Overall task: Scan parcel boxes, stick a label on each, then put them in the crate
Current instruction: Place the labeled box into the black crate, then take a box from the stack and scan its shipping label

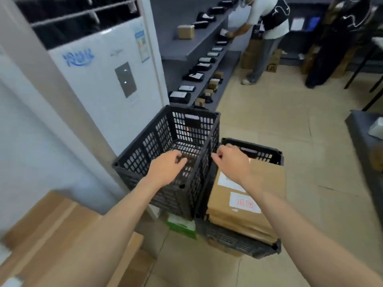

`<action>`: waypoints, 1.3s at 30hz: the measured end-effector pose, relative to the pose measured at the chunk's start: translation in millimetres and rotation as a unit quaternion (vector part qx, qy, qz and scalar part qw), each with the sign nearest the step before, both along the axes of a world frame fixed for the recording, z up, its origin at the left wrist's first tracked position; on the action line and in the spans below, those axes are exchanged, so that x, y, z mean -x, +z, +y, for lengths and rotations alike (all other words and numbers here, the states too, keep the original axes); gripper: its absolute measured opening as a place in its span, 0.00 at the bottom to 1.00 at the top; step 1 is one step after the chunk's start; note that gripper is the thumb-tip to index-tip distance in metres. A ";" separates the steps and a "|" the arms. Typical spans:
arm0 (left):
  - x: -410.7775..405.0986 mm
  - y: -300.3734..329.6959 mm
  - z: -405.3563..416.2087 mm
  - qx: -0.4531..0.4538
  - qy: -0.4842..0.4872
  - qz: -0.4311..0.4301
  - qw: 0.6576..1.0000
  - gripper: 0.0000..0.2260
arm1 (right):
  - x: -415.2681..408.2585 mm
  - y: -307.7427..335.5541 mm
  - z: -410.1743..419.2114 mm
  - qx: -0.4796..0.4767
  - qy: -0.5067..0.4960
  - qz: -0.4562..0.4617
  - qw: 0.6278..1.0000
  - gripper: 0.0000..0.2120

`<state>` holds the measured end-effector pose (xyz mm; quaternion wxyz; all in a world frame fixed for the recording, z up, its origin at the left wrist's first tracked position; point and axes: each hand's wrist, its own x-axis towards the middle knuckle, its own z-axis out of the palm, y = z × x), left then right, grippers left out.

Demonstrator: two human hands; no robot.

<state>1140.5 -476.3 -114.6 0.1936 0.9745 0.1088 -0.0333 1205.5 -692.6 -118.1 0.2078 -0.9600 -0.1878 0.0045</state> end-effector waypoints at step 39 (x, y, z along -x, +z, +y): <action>869.1 22.8 340.4 -0.073 0.573 0.043 0.815 0.22 | 686.0 28.3 564.6 0.064 0.663 -0.065 0.743 0.16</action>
